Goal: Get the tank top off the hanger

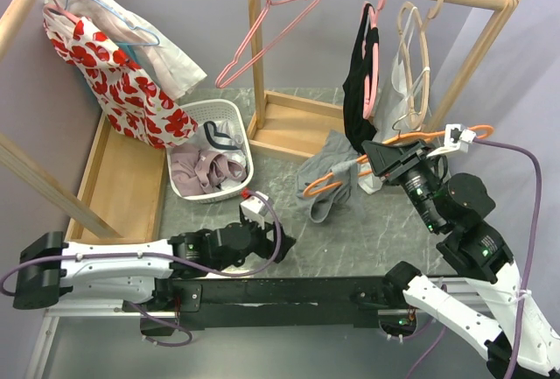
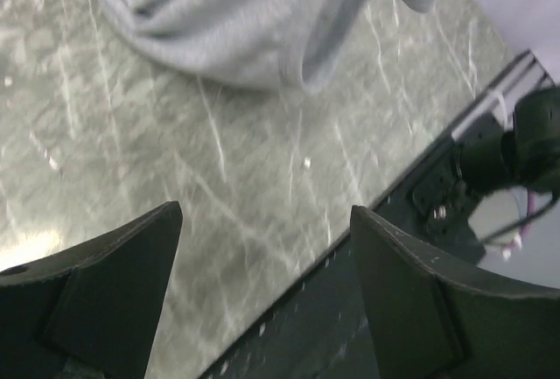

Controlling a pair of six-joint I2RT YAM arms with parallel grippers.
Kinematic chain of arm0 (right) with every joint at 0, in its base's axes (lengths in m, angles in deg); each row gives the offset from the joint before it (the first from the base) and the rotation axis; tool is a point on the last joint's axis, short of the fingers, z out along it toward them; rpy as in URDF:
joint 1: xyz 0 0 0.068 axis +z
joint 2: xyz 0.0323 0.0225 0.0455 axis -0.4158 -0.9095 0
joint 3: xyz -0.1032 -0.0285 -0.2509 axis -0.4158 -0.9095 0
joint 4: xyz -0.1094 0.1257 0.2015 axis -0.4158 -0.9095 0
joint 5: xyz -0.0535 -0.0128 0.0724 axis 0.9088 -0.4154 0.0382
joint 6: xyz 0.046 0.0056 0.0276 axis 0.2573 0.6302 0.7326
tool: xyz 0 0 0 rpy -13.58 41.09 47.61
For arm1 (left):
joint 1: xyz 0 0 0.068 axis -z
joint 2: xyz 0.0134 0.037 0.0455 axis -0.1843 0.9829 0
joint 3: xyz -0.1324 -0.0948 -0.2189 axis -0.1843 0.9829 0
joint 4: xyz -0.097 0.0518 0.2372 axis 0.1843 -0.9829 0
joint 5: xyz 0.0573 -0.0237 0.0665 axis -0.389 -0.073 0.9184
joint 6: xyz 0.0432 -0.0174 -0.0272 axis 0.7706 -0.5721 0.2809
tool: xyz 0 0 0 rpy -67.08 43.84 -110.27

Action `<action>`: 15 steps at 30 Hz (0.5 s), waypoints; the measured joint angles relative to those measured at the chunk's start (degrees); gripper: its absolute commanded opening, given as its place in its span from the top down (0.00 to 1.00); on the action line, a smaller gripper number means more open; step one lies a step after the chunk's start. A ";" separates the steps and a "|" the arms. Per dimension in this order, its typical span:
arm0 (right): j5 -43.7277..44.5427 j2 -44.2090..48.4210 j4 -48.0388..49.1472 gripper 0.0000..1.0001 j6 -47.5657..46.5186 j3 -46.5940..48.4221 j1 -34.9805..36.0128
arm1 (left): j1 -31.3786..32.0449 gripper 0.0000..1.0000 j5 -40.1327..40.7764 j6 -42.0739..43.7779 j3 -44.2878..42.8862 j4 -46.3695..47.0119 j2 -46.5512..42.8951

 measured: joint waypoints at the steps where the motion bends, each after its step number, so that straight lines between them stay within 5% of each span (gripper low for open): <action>1: 0.11 0.04 0.00 0.97 0.00 0.24 0.00 | 0.11 0.15 0.66 0.35 -0.09 1.75 1.11; 11: 0.24 0.50 -1.51 0.97 0.22 0.87 0.00 | 0.76 0.02 13.49 4.92 -9.75 17.03 22.49; 15: 0.13 0.68 -1.51 0.96 0.20 1.46 0.00 | 0.76 0.12 15.69 6.58 -12.11 22.12 27.47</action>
